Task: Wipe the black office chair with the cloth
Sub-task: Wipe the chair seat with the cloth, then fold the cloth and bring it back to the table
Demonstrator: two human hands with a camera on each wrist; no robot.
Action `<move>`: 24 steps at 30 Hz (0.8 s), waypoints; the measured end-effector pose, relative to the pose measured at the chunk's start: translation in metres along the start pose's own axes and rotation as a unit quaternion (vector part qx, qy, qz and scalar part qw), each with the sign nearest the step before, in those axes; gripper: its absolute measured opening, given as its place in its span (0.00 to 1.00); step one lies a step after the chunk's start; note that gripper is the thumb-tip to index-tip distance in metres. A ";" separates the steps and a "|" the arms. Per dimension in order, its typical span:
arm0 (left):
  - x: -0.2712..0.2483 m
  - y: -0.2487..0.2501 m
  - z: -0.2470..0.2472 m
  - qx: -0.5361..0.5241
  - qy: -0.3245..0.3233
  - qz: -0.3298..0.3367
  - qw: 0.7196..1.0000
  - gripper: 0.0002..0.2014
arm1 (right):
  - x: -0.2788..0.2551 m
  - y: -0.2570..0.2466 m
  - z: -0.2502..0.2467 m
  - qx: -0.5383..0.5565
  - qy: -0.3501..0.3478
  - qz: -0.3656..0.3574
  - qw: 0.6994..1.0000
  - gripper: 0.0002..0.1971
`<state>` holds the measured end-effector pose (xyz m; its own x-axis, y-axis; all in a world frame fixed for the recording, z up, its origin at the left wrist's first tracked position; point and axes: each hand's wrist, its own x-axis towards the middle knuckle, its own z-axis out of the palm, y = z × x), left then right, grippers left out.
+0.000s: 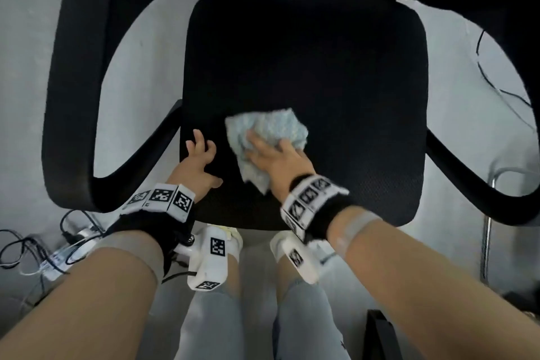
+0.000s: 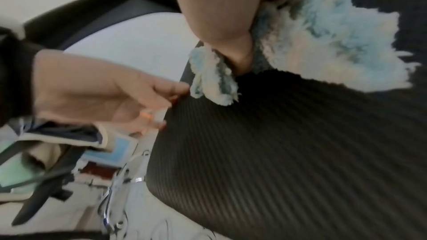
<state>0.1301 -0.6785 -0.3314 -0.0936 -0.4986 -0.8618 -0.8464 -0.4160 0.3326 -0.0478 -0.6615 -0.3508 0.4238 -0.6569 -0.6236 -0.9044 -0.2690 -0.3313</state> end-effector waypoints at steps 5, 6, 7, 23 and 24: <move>-0.001 -0.003 0.000 -0.022 -0.019 0.011 1.000 0.40 | -0.038 0.061 0.009 0.071 0.063 0.192 0.977 0.32; -0.001 -0.005 0.001 -0.026 -0.019 0.014 0.999 0.40 | -0.044 0.076 0.005 0.098 0.087 0.273 0.953 0.35; -0.001 -0.005 0.002 -0.031 -0.019 0.016 0.999 0.41 | -0.051 0.087 0.001 0.127 0.107 0.341 0.925 0.37; -0.066 0.036 0.013 -0.313 -0.017 0.056 0.948 0.51 | -0.082 -0.004 -0.050 0.700 0.079 0.174 0.688 0.14; -0.071 0.042 0.014 -0.355 -0.031 0.067 0.932 0.52 | -0.090 -0.004 -0.055 0.747 0.061 0.150 0.644 0.11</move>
<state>0.0942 -0.6496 -0.2616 -0.2223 -0.5458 -0.8078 -0.2661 -0.7632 0.5889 -0.0856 -0.6399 -0.2544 0.1523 -0.5962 -0.7883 0.1523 0.8022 -0.5773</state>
